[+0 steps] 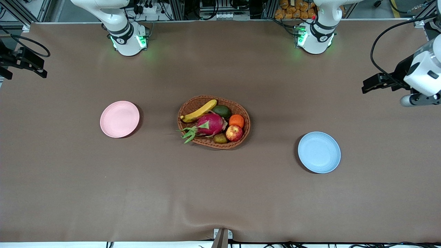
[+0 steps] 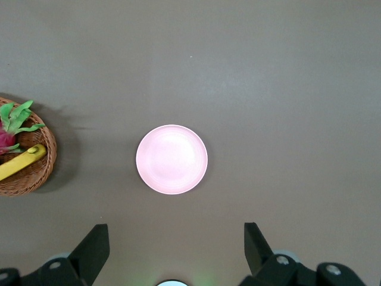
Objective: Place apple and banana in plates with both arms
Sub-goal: 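Move the left gripper over the blue plate toward the fruit basket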
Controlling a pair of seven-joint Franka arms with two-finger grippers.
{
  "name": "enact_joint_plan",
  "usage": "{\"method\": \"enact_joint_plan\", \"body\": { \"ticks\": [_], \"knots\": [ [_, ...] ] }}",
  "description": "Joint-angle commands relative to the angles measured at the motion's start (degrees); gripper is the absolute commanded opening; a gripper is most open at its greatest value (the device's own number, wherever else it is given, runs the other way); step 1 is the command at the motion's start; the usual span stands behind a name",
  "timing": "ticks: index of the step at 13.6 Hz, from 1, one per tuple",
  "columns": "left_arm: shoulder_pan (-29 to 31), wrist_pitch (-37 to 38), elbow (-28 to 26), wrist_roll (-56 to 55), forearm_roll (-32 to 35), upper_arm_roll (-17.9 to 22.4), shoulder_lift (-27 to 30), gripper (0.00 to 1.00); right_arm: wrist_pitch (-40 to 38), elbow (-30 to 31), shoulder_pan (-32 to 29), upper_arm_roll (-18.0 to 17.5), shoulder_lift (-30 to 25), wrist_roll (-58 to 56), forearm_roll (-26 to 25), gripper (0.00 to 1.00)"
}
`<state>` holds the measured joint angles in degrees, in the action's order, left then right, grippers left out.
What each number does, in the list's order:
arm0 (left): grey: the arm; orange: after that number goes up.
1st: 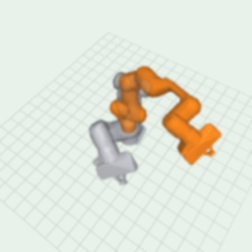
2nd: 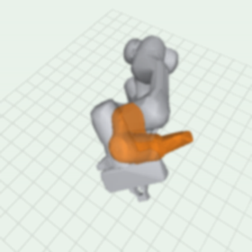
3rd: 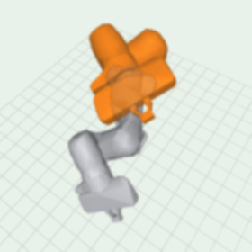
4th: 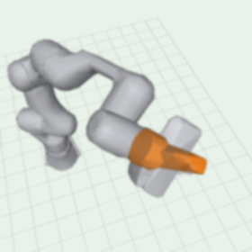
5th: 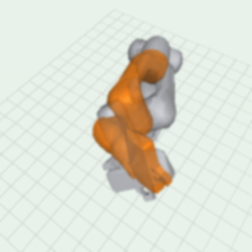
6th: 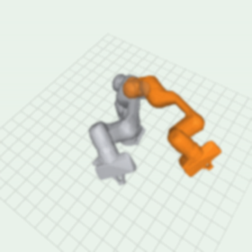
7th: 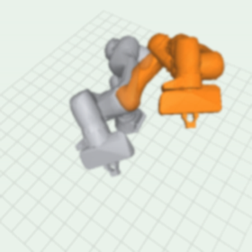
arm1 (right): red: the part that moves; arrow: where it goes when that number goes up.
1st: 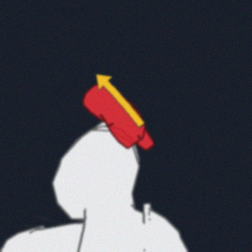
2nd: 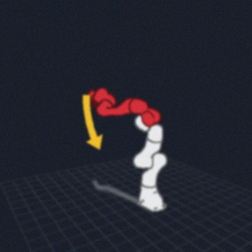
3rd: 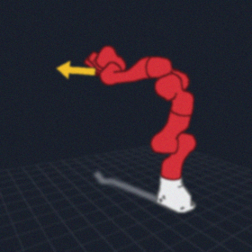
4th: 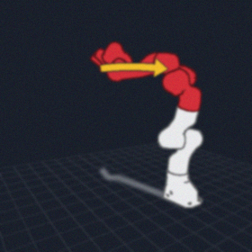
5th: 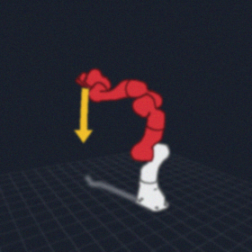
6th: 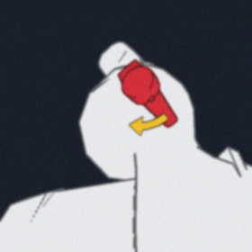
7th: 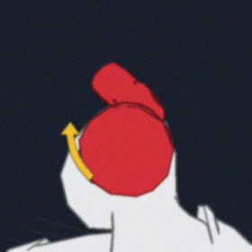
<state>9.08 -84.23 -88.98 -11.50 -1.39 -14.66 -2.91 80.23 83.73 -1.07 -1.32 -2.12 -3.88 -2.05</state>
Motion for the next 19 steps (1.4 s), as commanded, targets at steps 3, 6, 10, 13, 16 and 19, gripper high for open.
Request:
{"method": "enact_joint_plan", "body": {
  "ticks": [3,6,10,13,16,19],
  "knots": [
    [0.1,-4.9,-4.2,-4.7,-0.4,-2.8,0.0,1.0,0.3,1.1,0.1,0.2,-1.3,-0.1,-0.3,1.0],
    [0.1,-8.7,-7.2,-7.5,-0.4,-4.3,0.1,1.0,0.2,1.1,0.1,0.2,-1.3,-0.1,-0.3,1.0],
    [0.1,-13.4,-11.0,-7.5,-0.4,-5.2,0.0,1.0,0.1,1.1,0.0,0.2,-1.3,-0.1,-0.3,1.0],
    [0.1,-16.4,-13.2,-8.9,-0.4,-6.3,-0.1,1.0,0.1,1.1,0.0,0.2,-1.3,-0.2,-0.3,1.0],
    [0.1,-20.7,-15.3,-12.0,-0.4,-8.6,-0.9,1.0,0.1,1.1,0.0,0.2,-1.3,-0.2,-0.3,1.0],
    [0.1,-23.7,-15.4,-17.2,-0.4,-12.1,-3.8,1.0,0.1,1.1,0.0,0.3,-1.3,-0.2,-0.3,1.0]
  ]
}}
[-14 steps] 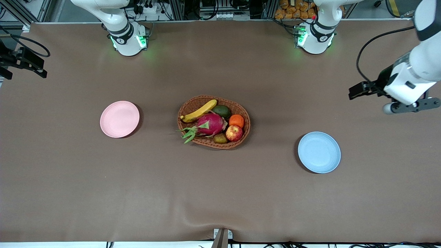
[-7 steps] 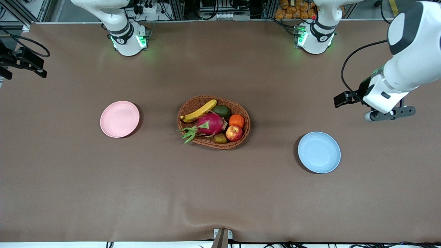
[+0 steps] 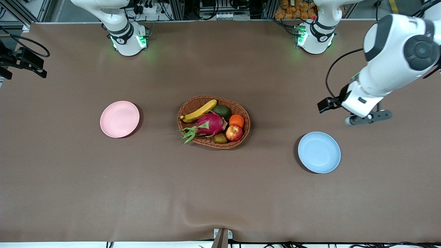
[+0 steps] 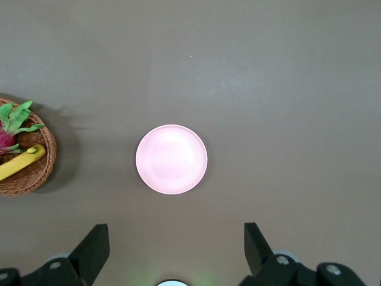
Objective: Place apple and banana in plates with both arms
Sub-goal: 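Move the left gripper over the blue plate toward the fruit basket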
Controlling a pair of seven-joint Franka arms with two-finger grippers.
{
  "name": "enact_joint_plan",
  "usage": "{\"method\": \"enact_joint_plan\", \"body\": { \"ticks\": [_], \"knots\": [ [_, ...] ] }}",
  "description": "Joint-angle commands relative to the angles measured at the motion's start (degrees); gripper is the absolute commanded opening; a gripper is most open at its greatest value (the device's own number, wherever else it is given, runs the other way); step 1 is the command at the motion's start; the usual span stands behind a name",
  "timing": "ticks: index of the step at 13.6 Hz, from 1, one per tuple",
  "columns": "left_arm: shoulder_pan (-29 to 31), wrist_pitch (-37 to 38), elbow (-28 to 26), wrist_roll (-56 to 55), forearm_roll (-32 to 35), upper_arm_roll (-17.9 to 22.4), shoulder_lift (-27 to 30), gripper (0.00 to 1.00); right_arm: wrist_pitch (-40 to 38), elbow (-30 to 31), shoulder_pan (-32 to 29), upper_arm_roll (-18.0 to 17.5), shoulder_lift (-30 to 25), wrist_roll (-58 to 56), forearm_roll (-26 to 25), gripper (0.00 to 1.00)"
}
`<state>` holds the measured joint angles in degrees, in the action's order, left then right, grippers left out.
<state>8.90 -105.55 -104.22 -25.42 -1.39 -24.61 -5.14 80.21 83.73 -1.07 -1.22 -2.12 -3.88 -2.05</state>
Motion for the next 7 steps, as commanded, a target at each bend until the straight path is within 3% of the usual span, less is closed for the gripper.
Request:
{"method": "enact_joint_plan", "body": {
  "ticks": [1,7],
  "knots": [
    [0.1,-3.9,-0.2,-6.0,-0.4,-3.4,-2.8,1.0,0.1,1.1,0.0,0.2,-1.3,-0.2,-0.3,1.0],
    [-6.3,-12.1,-0.3,-19.6,0.2,-4.7,-8.9,1.0,0.0,1.2,-0.1,0.2,-1.3,-0.2,-0.3,1.0]
  ]
}}
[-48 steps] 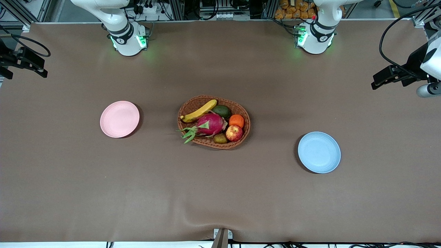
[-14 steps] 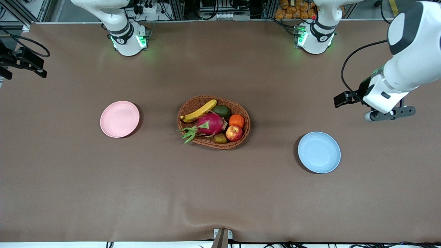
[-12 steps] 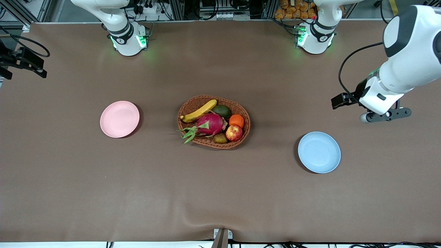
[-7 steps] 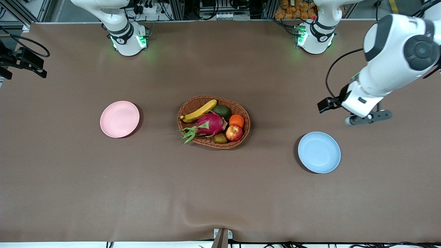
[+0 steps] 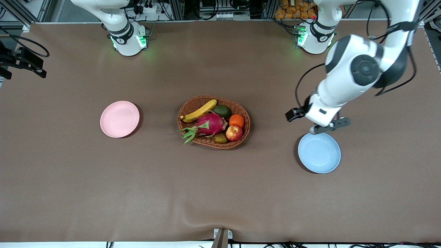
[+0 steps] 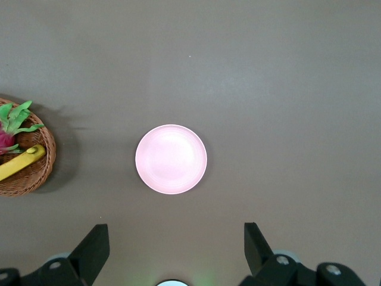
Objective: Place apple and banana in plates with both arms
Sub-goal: 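Move the left gripper over the blue plate toward the fruit basket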
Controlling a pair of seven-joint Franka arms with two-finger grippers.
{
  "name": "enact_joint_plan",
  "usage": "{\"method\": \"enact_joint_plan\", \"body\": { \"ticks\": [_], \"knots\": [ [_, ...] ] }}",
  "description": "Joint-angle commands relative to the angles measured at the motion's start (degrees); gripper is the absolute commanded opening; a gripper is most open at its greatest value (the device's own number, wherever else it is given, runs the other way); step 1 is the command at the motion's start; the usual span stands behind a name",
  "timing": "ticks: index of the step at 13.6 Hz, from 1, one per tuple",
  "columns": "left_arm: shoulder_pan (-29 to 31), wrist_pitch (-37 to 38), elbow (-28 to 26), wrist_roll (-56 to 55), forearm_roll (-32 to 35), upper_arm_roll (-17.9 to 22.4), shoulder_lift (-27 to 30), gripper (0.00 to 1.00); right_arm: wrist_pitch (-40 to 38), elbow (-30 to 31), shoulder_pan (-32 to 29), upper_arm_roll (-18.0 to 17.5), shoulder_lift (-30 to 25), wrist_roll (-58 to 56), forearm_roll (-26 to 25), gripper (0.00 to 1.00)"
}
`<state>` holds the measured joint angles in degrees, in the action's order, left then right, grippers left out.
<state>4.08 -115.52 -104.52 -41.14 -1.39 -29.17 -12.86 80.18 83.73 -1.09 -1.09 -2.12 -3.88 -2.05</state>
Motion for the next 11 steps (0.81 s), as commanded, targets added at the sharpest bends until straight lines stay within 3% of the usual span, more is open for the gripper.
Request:
{"method": "enact_joint_plan", "body": {
  "ticks": [1,7,11],
  "knots": [
    [-2.5,-3.6,0.0,-6.6,0.3,-0.1,-2.2,1.0,0.1,1.1,-0.1,0.0,-1.3,-0.2,-0.3,1.0],
    [-8.2,-13.5,0.1,-18.7,0.8,0.2,-8.7,1.0,0.1,1.2,-0.3,0.1,-1.3,-0.3,-0.3,1.0],
    [-10.8,-18.4,0.9,-25.9,4.7,0.1,-13.4,1.0,0.1,1.2,-0.3,0.1,-1.3,-0.4,-0.2,1.0]
  ]
}}
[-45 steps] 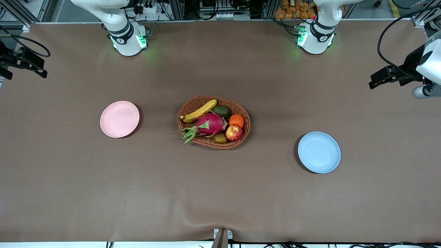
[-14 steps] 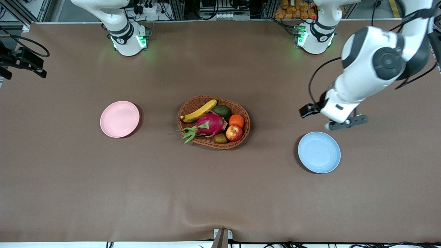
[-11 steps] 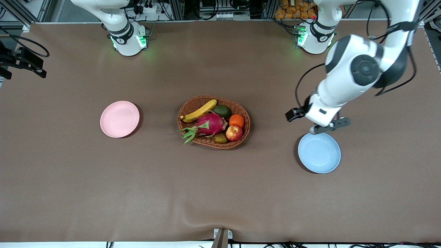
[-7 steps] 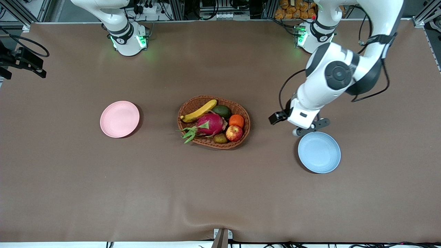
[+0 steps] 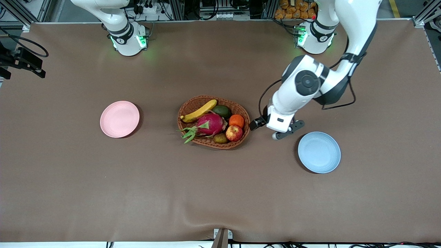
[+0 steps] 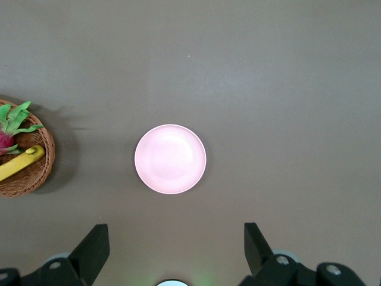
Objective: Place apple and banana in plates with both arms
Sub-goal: 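Move the left gripper over the blue plate toward the fruit basket, then lower the left gripper into the basket and grasp the red apple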
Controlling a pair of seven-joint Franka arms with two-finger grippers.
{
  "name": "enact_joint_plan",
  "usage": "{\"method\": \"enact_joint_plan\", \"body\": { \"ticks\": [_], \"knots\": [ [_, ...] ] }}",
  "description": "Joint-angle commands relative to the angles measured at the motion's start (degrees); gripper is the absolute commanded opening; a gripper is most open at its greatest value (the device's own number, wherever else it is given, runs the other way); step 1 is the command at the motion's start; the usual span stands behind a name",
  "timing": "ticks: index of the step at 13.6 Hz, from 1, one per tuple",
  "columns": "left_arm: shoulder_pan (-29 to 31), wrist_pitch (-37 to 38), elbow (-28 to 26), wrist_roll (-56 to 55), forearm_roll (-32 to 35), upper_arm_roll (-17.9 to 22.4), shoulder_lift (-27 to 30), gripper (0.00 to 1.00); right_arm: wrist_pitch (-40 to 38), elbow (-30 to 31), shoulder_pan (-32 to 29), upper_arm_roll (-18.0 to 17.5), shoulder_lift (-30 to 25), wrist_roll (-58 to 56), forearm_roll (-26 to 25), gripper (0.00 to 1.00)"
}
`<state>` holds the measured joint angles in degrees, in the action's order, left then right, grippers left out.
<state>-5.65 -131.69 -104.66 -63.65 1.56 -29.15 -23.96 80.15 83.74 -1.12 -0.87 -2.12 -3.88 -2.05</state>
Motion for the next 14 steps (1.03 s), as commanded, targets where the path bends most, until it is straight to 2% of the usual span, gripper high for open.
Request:
{"method": "enact_joint_plan", "body": {
  "ticks": [1,7,10,14],
  "knots": [
    [-2.0,-4.0,1.2,-4.5,1.9,0.1,-3.5,1.0,0.1,1.2,-0.4,-0.1,-1.3,-0.4,-0.3,1.0],
    [-5.0,-9.1,3.0,-7.8,2.0,1.1,-7.8,1.0,0.1,1.2,-0.4,-0.1,-1.3,-0.4,-0.2,1.0],
    [-8.9,-13.1,3.1,-8.4,1.9,5.0,-9.1,1.0,0.1,1.2,-0.4,-0.1,-1.3,-0.4,-0.3,1.0],
    [-14.1,-14.7,4.9,-10.7,1.9,9.4,-11.0,1.0,0.1,1.2,-0.4,-0.1,-1.3,-0.5,-0.2,1.0]
  ]
}}
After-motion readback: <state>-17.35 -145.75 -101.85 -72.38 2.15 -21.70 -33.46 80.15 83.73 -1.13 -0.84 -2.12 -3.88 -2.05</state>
